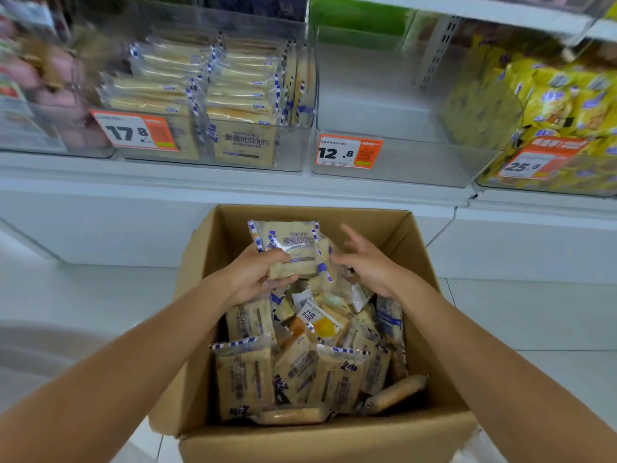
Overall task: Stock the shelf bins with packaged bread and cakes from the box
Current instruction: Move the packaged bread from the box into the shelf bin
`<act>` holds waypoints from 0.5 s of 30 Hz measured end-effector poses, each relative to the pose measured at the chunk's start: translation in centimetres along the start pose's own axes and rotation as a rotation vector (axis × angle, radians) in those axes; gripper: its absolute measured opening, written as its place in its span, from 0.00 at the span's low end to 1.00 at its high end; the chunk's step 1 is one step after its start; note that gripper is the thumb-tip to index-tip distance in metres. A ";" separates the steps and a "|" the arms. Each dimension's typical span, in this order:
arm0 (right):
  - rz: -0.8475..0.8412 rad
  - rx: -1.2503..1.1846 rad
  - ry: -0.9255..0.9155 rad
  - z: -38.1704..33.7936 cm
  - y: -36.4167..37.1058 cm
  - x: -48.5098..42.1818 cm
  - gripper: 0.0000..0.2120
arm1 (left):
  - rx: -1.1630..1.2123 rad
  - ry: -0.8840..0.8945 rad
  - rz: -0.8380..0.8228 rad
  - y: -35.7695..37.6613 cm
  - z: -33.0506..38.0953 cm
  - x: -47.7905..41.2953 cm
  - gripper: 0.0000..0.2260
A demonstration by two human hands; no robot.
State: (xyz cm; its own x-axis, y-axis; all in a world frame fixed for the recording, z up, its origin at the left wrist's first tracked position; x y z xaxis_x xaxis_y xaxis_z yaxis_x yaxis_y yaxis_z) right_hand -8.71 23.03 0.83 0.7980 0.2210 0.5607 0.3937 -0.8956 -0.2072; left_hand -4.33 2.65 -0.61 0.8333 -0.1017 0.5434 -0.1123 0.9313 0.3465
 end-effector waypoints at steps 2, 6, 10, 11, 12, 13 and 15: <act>-0.107 -0.160 0.082 0.6 1.7 -0.1 0.38 | -0.080 -0.036 -0.041 0.3 -0.6 0.1 0.14; 0.015 -0.129 0.013 1.5 4.1 -1.3 0.35 | -0.212 -0.044 -0.082 0.9 -1.8 -0.2 0.21; -0.004 0.034 -0.160 -0.4 4.5 -0.6 0.24 | -0.189 -0.070 -0.146 -0.1 -2.0 -0.3 0.23; -0.023 0.147 -0.220 -0.9 4.1 -0.4 0.24 | -0.106 -0.096 -0.142 -0.6 -2.0 -0.3 0.22; -0.028 0.318 -0.276 -1.5 3.7 -0.3 0.27 | -0.020 -0.123 -0.152 -1.1 -1.9 -0.1 0.19; -0.034 0.479 -0.312 -2.0 3.3 -0.4 0.32 | 0.045 -0.142 -0.176 -1.6 -1.6 0.0 0.16; -0.081 0.628 -0.317 -3.2 3.0 -0.4 0.40 | 0.082 -0.148 -0.242 -2.2 -0.9 0.3 0.15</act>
State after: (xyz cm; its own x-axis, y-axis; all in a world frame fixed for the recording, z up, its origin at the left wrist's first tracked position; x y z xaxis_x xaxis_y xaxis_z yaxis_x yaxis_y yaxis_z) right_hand -9.36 19.04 2.57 0.8120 0.4649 0.3529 0.5699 -0.5006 -0.6517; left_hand -3.35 0.93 -1.89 0.7538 -0.3727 0.5412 0.0314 0.8431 0.5368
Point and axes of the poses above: each hand's wrist, its own x-axis away from the middle knuckle, its own y-axis out of the palm, z = x × y, the point moved 3 cm from there along -x, towards the middle knuckle, and after that the axes turned 3 degrees about y, right-handed, at the moved point
